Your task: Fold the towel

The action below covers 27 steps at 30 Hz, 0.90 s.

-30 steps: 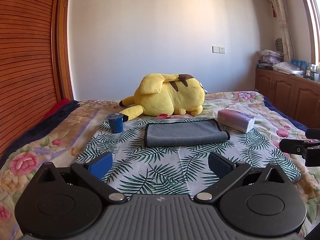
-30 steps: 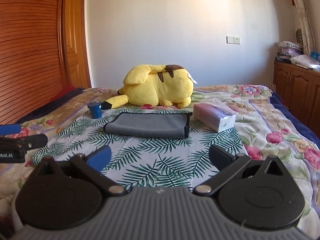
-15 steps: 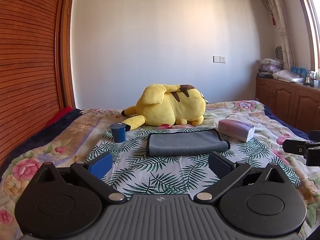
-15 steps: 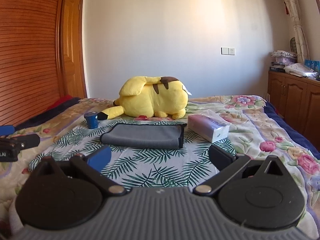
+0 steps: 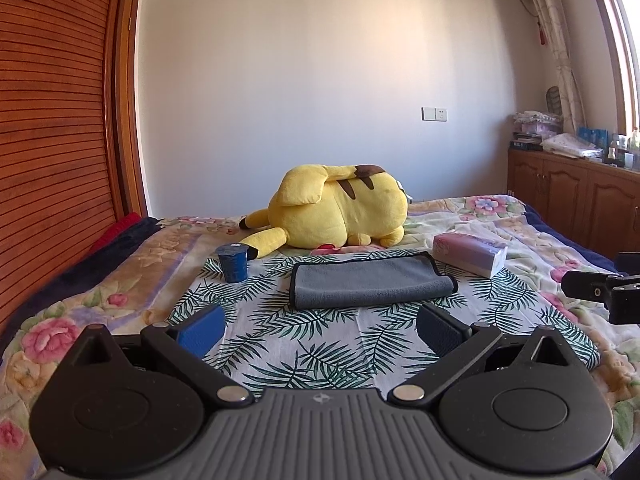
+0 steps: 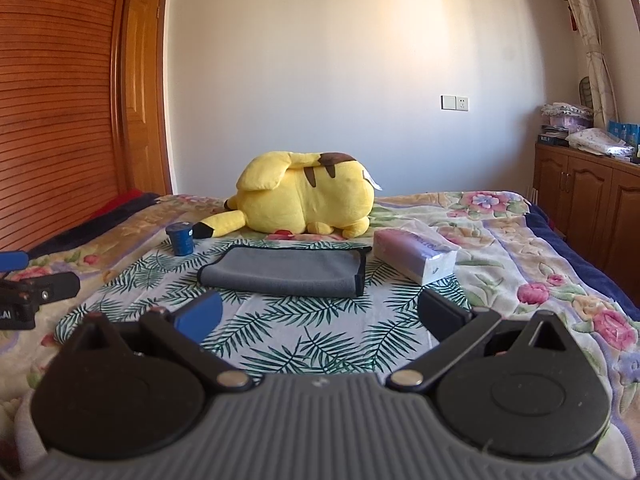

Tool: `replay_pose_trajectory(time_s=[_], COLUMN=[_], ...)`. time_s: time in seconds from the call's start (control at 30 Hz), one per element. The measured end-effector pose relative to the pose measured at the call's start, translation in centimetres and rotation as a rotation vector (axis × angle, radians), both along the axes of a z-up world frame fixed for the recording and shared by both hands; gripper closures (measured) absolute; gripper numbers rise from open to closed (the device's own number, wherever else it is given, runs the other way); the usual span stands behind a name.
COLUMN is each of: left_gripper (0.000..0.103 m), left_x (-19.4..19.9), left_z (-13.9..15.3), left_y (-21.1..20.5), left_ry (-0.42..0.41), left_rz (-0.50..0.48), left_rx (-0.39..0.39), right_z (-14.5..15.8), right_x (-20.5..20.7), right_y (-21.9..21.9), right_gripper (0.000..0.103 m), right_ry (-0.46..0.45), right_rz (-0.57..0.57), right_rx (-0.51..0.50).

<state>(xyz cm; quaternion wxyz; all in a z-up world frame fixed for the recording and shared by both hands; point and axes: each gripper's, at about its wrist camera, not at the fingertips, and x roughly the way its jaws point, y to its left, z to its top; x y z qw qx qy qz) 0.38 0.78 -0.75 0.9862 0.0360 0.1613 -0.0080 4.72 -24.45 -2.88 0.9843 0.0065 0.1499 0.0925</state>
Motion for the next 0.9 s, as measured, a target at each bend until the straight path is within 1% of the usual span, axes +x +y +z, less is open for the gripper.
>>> replay_pose_trajectory(time_s=[0.9], left_gripper=[0.016], left_x=[-0.07], left_z=[0.20], left_y=[0.11], left_ry=[-0.005], left_rz=[0.003], left_rx=[-0.007], right_z=[0.01], right_x=[0.01], right_y=[0.02], right_gripper=[0.000], right_ry=[0.000], right_rz=[-0.001], right_rx=[-0.002])
